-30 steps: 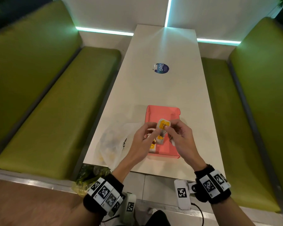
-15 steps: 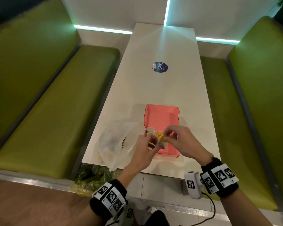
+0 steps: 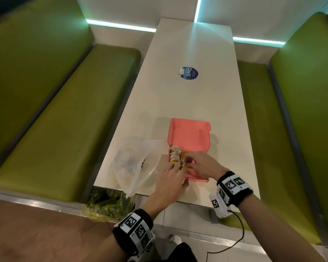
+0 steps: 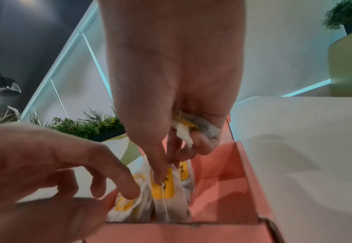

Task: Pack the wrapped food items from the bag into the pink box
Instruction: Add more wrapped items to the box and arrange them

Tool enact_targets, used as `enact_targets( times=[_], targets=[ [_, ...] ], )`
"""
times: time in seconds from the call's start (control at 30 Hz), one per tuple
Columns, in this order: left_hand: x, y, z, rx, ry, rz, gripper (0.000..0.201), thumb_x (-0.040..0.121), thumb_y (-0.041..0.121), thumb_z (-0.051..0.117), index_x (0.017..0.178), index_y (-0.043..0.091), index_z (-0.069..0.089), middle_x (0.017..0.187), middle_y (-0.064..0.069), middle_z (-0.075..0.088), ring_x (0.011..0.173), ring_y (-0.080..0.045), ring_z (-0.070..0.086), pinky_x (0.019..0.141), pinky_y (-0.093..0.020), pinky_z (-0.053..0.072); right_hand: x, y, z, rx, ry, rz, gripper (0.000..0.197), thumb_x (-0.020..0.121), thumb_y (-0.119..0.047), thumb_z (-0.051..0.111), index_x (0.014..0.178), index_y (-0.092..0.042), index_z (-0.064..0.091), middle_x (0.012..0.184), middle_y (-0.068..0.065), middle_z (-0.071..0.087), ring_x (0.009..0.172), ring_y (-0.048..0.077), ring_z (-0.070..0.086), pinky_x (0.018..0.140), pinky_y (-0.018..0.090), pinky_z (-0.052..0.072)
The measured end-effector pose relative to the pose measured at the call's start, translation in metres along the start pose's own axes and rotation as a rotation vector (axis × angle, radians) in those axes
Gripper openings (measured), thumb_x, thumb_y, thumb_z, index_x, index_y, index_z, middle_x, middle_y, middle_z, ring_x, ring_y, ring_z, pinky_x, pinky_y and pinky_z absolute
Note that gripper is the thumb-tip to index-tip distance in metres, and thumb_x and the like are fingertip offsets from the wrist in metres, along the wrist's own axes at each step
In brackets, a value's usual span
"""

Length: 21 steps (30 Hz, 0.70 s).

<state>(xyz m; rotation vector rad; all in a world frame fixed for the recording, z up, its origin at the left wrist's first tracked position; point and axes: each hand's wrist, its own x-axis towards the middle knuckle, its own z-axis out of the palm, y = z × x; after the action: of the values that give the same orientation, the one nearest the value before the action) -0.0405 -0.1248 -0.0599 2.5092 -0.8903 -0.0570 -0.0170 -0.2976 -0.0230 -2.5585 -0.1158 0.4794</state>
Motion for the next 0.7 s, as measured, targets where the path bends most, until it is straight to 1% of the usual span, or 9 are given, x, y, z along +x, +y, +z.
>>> enact_targets(
  times=[0.07,0.13,0.2,0.23,0.3,0.37,0.5,0.6,0.7],
  targets=[
    [0.0,-0.001,0.008,0.083,-0.063,0.075,0.032,0.081,0.033,0.07,0.108,0.017,0.067,0.111,-0.002,0.068,0.104,-0.029,0.059,0.083,-0.04,0.054,0.006,0.0,0.001,0.006,0.025,0.012,0.008,0.089,-0.017,0.064,0.086,-0.024,0.061,0.086,-0.007,0.065,0.081,0.018,0.06,0.077,0.042,0.052],
    [0.002,-0.002,0.013,0.146,-0.127,0.1,0.033,0.086,0.037,0.062,0.111,0.016,0.067,0.119,-0.003,0.066,0.11,-0.029,0.056,0.087,-0.041,0.051,0.012,0.001,0.002,-0.006,0.072,0.01,0.006,0.091,-0.019,0.063,0.091,-0.024,0.061,0.09,-0.006,0.066,0.083,0.018,0.061,0.075,0.042,0.052],
    [0.004,-0.004,0.016,0.188,-0.167,0.102,0.036,0.087,0.04,0.056,0.113,0.017,0.066,0.122,-0.003,0.065,0.114,-0.029,0.053,0.088,-0.04,0.048,0.016,0.002,0.004,-0.034,0.134,0.008,0.005,0.092,-0.02,0.062,0.094,-0.024,0.061,0.096,-0.005,0.064,0.092,0.019,0.059,0.074,0.037,0.05],
    [0.005,-0.004,0.016,0.205,-0.178,0.102,0.037,0.087,0.041,0.055,0.113,0.016,0.065,0.122,-0.003,0.065,0.114,-0.029,0.053,0.088,-0.04,0.048,0.018,0.002,0.006,-0.057,0.162,0.012,0.005,0.093,-0.021,0.061,0.097,-0.023,0.063,0.1,-0.004,0.061,0.096,0.018,0.057,0.074,0.033,0.047],
    [0.007,-0.005,0.018,0.226,-0.181,0.11,0.037,0.087,0.041,0.054,0.112,0.016,0.065,0.12,-0.003,0.065,0.113,-0.029,0.053,0.086,-0.04,0.048,0.019,0.003,0.009,-0.107,0.202,0.034,0.011,0.095,-0.024,0.058,0.104,-0.02,0.064,0.105,-0.003,0.056,0.099,0.017,0.052,0.073,0.03,0.041],
    [0.008,-0.005,0.02,0.232,-0.186,0.113,0.036,0.087,0.041,0.055,0.11,0.015,0.064,0.12,-0.003,0.065,0.111,-0.029,0.054,0.086,-0.04,0.048,0.02,0.002,0.012,-0.131,0.25,0.053,0.016,0.097,-0.026,0.055,0.108,-0.018,0.064,0.107,-0.002,0.055,0.099,0.018,0.052,0.07,0.031,0.042],
    [0.007,-0.007,0.022,0.257,-0.2,0.113,0.036,0.088,0.041,0.055,0.11,0.014,0.063,0.119,-0.004,0.065,0.11,-0.03,0.054,0.084,-0.041,0.047,0.022,0.002,0.017,-0.179,0.334,0.05,0.017,0.099,-0.026,0.053,0.106,-0.015,0.063,0.106,0.0,0.055,0.098,0.019,0.053,0.067,0.033,0.047],
    [0.006,-0.007,0.022,0.252,-0.201,0.109,0.036,0.091,0.04,0.053,0.115,0.014,0.062,0.122,-0.005,0.063,0.115,-0.03,0.05,0.088,-0.041,0.046,0.024,0.004,0.02,-0.203,0.376,0.045,0.013,0.097,-0.024,0.055,0.105,-0.014,0.06,0.105,0.001,0.054,0.096,0.02,0.053,0.063,0.035,0.05],
    [0.006,-0.005,0.019,0.238,-0.209,0.109,0.037,0.092,0.04,0.053,0.117,0.014,0.062,0.126,-0.006,0.061,0.117,-0.03,0.05,0.09,-0.042,0.046,0.025,0.005,0.023,-0.214,0.406,0.037,0.012,0.097,-0.023,0.055,0.105,-0.015,0.057,0.105,0.001,0.053,0.094,0.021,0.053,0.059,0.035,0.05]
  ],
)
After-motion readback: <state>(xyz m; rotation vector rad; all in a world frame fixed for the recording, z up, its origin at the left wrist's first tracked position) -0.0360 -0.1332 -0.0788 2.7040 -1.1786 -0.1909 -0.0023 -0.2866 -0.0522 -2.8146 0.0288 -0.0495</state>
